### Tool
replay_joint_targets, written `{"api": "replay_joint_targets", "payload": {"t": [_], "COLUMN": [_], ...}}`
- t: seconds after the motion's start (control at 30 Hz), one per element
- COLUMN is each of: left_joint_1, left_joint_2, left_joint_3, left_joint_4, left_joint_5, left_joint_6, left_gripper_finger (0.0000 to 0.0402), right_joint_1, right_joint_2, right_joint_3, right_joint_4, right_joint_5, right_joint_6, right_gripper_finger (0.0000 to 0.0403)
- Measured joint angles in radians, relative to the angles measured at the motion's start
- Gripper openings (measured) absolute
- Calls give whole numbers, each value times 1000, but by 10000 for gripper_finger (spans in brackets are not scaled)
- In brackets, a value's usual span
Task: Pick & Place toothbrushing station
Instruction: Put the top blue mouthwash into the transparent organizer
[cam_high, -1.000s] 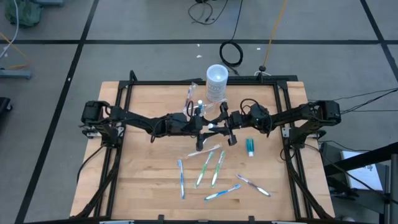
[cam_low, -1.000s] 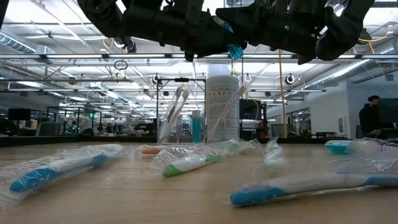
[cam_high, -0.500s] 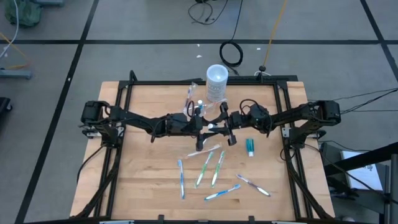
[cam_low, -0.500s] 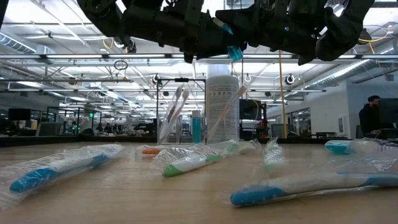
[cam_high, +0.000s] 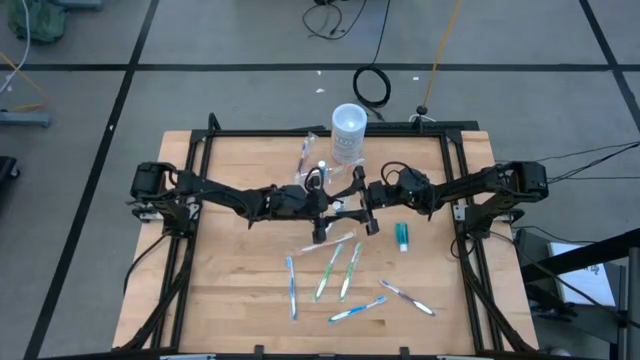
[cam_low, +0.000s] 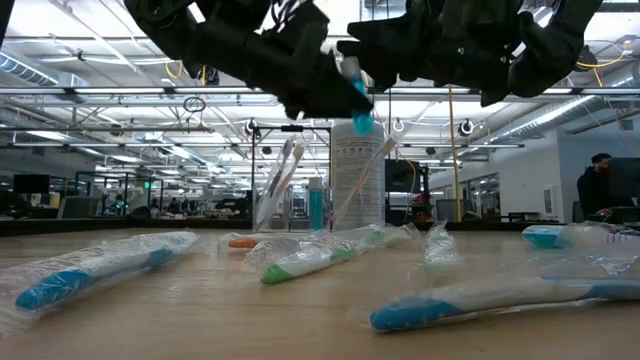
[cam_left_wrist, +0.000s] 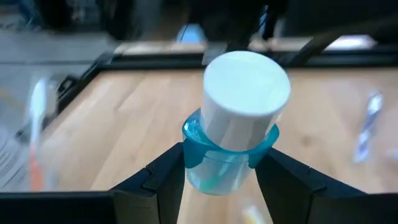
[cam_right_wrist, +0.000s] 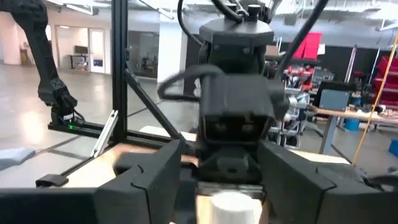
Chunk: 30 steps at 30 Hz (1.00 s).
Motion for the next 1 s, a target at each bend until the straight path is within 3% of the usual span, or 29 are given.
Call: {"api": "replay_joint_targets", "payload": {"t": [0.13, 0.37, 0.57, 0.77, 1.0], "left_joint_1": [1, 2, 9, 10, 9], "left_joint_2": [0, 0, 0, 0, 0], "left_joint_3": [-1, -1, -1, -1, -1], "left_joint_4": [-41, -43, -35, -34, -33], "left_joint_5": [-57, -62, -60, -53, -53], "left_joint_6": [10, 23, 3, 2, 1], "left_gripper_finger": [186, 186, 186, 186, 186], "right_joint_1": [0, 4, 32, 39, 37], "right_joint_2": [-37, -145, -140, -131, -130], "right_joint_3": [2, 17, 17, 16, 16], "right_joint_4": [-134, -401, -393, -393, -395], "right_joint_5": [37, 130, 150, 265, 262], "right_joint_6": [0, -37, -39, -104, -100], "right_gripper_finger": [211, 209, 225, 247, 228]}}
